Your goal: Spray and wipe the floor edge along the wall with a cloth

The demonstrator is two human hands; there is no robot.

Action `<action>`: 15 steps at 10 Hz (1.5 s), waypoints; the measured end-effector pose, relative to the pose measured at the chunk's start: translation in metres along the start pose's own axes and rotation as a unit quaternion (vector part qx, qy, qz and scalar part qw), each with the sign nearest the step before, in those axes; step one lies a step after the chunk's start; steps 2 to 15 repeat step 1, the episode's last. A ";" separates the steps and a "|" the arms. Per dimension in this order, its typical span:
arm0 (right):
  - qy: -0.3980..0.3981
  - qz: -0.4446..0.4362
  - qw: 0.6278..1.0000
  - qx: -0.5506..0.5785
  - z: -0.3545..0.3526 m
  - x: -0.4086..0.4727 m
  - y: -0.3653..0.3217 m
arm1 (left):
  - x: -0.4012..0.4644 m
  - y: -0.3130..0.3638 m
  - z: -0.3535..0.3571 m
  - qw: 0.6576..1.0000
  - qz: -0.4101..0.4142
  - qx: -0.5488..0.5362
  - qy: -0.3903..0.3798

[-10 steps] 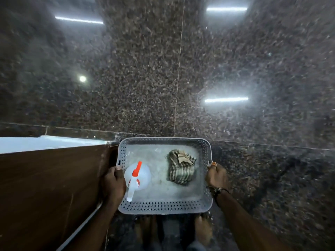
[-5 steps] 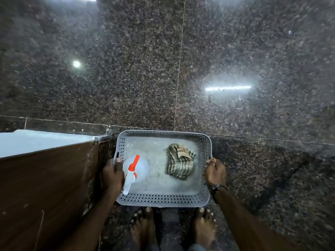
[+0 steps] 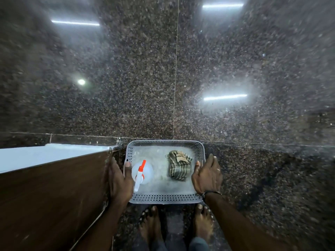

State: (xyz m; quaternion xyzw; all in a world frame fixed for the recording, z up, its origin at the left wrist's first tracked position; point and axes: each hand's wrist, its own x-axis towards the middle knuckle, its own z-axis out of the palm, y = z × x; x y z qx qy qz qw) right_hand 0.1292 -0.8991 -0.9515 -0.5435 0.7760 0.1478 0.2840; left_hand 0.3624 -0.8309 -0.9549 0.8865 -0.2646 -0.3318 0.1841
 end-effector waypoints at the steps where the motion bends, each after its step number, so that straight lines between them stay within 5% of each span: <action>1: -0.024 -0.060 0.998 -0.010 -0.053 -0.037 -0.016 | -0.033 0.041 -0.038 0.994 0.089 0.040 -0.041; 15: -0.024 -0.060 0.998 -0.010 -0.053 -0.037 -0.016 | -0.033 0.041 -0.038 0.994 0.089 0.040 -0.041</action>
